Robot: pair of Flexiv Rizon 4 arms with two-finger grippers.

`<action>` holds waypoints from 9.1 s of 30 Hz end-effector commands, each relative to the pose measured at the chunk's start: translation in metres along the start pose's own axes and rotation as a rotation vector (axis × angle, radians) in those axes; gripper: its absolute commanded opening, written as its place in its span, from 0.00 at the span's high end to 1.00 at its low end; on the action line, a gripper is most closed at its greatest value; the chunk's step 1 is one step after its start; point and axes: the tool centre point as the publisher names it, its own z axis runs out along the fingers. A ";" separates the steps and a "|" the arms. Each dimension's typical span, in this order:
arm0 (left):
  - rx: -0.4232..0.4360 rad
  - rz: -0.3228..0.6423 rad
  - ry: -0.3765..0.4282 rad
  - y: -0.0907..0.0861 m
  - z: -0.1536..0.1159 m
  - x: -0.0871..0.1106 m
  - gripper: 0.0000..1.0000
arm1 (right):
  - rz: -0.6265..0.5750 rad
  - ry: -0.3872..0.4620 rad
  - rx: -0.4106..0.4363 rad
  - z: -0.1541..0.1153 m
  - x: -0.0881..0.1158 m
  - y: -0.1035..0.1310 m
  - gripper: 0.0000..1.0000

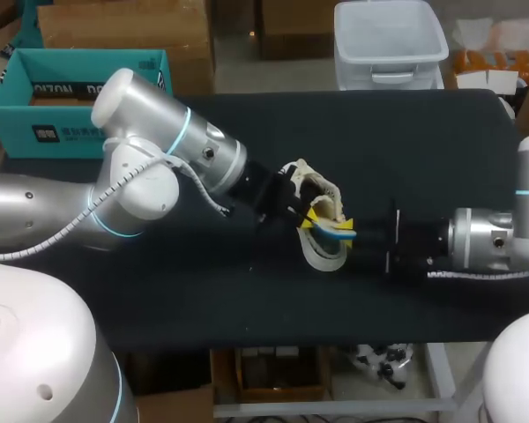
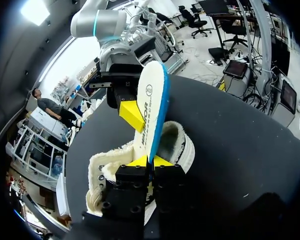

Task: Open the shoe tongue, take the insole out of the shoe, put the insole back into the shoe, and pack the shoe into the shoebox

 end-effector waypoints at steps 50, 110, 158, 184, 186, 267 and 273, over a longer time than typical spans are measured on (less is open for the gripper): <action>-0.028 0.020 -0.002 0.000 0.006 0.002 1.00 | 0.025 -0.019 -0.040 0.004 -0.003 0.006 0.53; -0.028 0.029 0.006 -0.004 0.018 0.000 1.00 | 0.037 -0.036 -0.076 0.002 -0.001 0.008 0.93; 0.031 -0.111 0.095 -0.018 -0.045 -0.001 0.00 | 0.045 -0.161 -0.183 0.004 -0.011 0.024 1.00; -0.098 -0.363 0.076 -0.029 -0.106 0.002 0.00 | -0.008 -0.301 -0.310 -0.018 -0.008 -0.003 0.98; -0.113 -0.375 0.075 -0.029 -0.109 0.003 0.00 | -0.023 -0.312 -0.304 -0.017 -0.004 -0.003 1.00; -0.411 -1.117 0.016 -0.051 -0.136 0.038 0.00 | -0.271 -0.557 -0.015 -0.118 0.026 0.060 0.00; -0.487 -1.200 0.016 -0.057 -0.120 0.041 0.00 | -0.296 -0.564 -0.133 -0.106 0.027 0.046 0.00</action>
